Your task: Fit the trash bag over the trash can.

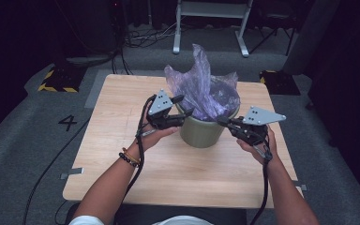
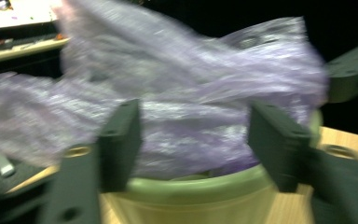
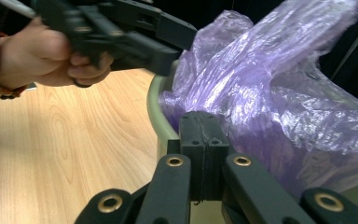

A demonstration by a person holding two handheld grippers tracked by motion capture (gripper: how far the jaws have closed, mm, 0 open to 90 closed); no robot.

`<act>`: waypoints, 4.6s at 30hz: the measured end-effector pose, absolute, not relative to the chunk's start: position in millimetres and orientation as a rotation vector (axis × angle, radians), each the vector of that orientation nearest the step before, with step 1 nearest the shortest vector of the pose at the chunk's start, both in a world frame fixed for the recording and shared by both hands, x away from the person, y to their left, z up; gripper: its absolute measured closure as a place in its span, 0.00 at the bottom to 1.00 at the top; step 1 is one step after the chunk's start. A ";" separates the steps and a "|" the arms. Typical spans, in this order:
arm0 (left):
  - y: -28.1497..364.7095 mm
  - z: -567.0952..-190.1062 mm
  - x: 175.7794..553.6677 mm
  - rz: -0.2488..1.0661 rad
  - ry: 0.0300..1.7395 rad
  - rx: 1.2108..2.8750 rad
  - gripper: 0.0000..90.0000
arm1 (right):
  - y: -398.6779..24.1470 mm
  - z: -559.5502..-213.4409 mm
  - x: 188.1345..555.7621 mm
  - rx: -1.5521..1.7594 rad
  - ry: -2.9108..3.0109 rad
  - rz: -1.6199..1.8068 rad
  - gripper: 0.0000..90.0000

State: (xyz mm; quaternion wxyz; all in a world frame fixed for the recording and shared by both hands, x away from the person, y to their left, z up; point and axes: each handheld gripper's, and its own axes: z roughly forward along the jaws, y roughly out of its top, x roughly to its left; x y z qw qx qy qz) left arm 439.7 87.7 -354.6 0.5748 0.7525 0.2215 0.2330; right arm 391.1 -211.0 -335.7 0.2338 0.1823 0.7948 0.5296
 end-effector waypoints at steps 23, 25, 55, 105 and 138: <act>96.9 -357.7 442.3 0.648 0.459 1.837 1.00 | -218.4 -310.6 393.6 0.677 2.033 1.443 0.37; 98.2 -357.2 440.6 0.640 0.445 1.831 1.00 | -207.2 -305.3 401.6 0.690 2.057 1.423 0.34; 113.7 -349.1 448.1 0.507 0.595 1.732 0.27 | -187.9 -322.2 404.8 0.523 2.165 1.418 0.96; 110.3 -366.8 393.1 0.628 0.235 1.870 1.00 | -204.1 -309.2 393.1 0.557 2.106 1.392 0.71; 161.8 -335.0 441.5 0.347 0.606 1.603 0.23 | -221.7 -350.7 388.5 0.414 2.141 1.408 0.96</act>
